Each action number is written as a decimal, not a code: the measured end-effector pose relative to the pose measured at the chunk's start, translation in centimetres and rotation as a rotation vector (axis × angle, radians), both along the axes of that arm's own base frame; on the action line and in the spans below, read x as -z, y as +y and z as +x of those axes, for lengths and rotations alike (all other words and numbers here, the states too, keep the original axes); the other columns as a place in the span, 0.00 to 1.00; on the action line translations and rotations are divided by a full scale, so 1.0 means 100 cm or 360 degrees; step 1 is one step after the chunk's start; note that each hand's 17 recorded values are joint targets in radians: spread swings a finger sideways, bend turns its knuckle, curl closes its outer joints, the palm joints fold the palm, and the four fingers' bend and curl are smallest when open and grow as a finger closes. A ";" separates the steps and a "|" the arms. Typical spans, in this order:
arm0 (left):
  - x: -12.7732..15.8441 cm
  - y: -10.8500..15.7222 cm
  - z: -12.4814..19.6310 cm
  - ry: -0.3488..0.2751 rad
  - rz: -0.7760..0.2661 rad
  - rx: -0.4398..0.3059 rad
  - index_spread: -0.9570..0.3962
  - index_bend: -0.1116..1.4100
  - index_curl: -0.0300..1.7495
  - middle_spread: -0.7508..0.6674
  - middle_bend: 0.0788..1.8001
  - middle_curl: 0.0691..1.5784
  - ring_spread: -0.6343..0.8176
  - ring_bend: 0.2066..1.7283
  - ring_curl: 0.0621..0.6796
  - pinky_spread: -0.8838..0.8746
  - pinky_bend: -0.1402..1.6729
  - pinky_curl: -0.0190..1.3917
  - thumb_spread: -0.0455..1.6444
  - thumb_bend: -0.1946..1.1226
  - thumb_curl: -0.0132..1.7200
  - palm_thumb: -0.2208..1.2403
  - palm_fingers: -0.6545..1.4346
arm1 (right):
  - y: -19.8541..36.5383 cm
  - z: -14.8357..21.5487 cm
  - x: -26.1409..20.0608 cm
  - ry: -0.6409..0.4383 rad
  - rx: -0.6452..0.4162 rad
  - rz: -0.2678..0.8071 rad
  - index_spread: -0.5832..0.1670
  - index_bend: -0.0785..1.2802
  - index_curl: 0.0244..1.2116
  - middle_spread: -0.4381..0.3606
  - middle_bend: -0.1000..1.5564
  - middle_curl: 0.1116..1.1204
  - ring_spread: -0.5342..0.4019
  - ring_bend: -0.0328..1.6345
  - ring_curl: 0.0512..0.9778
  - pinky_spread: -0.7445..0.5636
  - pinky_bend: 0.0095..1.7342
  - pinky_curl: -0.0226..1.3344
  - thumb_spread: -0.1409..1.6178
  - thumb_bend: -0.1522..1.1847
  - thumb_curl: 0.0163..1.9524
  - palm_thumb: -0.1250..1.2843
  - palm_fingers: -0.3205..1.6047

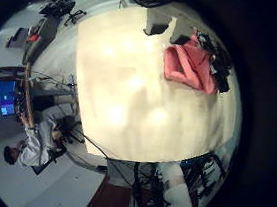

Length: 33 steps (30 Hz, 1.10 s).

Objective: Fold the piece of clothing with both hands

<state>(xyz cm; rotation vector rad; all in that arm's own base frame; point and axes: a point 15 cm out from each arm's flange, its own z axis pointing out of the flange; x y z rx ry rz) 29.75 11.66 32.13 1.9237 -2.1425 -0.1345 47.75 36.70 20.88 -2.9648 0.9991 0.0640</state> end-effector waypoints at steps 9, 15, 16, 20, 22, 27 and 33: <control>-0.009 -0.006 -0.005 -0.0030 0.0010 0.0011 0.81 0.17 0.15 0.77 0.07 0.16 0.79 0.23 0.24 0.79 0.28 0.24 0.65 0.13 0.18 0.40 0.30 | -0.010 0.012 -0.071 -0.0067 0.0041 0.0241 0.19 0.24 0.34 0.48 0.31 0.28 0.63 0.46 0.32 0.73 0.47 0.38 0.79 0.10 0.23 0.62 0.11; -0.017 -0.011 -0.009 -0.0055 0.0017 0.0023 0.81 0.17 0.15 0.76 0.07 0.16 0.80 0.24 0.24 0.79 0.27 0.24 0.65 0.13 0.18 0.41 0.30 | -0.056 0.021 -0.157 -0.0220 0.0129 0.0340 0.18 0.20 0.31 0.47 0.27 0.25 0.70 0.38 0.25 0.84 0.39 0.32 0.79 0.11 0.23 0.68 0.16; -0.018 -0.012 -0.011 -0.0055 0.0016 0.0025 0.81 0.17 0.15 0.76 0.07 0.16 0.80 0.23 0.24 0.79 0.27 0.24 0.65 0.13 0.18 0.41 0.30 | -0.067 0.019 -0.165 -0.0215 0.0146 0.0333 0.18 0.20 0.31 0.46 0.27 0.25 0.71 0.37 0.24 0.85 0.37 0.31 0.79 0.11 0.23 0.69 0.17; -0.021 -0.017 -0.013 -0.0052 0.0019 0.0027 0.81 0.17 0.15 0.76 0.07 0.16 0.80 0.23 0.24 0.79 0.27 0.24 0.65 0.13 0.18 0.41 0.30 | -0.108 -0.012 -0.188 -0.0103 0.0194 0.0249 0.20 0.20 0.30 0.50 0.26 0.24 0.73 0.32 0.22 0.86 0.30 0.27 0.77 0.10 0.23 0.70 0.16; -0.024 -0.024 -0.015 -0.0043 0.0023 0.0031 0.81 0.17 0.15 0.76 0.07 0.16 0.80 0.24 0.24 0.79 0.27 0.24 0.64 0.13 0.18 0.41 0.30 | -0.137 -0.026 -0.202 -0.0051 0.0259 0.0215 0.21 0.19 0.30 0.53 0.25 0.24 0.75 0.31 0.21 0.86 0.28 0.27 0.77 0.10 0.23 0.70 0.15; -0.030 -0.050 -0.015 -0.0040 0.0042 0.0075 0.80 0.17 0.15 0.76 0.07 0.16 0.80 0.24 0.25 0.79 0.27 0.24 0.65 0.13 0.18 0.40 0.30 | -0.215 -0.059 -0.227 0.0045 0.0489 0.0099 0.25 0.18 0.27 0.59 0.21 0.22 0.79 0.25 0.18 0.85 0.24 0.25 0.76 0.08 0.21 0.60 0.14; -0.027 -0.096 -0.015 -0.0007 0.0079 0.0157 0.80 0.17 0.15 0.76 0.07 0.16 0.80 0.23 0.25 0.79 0.27 0.24 0.65 0.13 0.18 0.40 0.31 | -0.260 -0.097 -0.195 0.0205 0.0641 -0.0071 0.27 0.16 0.24 0.64 0.18 0.21 0.81 0.21 0.17 0.84 0.22 0.24 0.78 0.08 0.19 0.51 0.13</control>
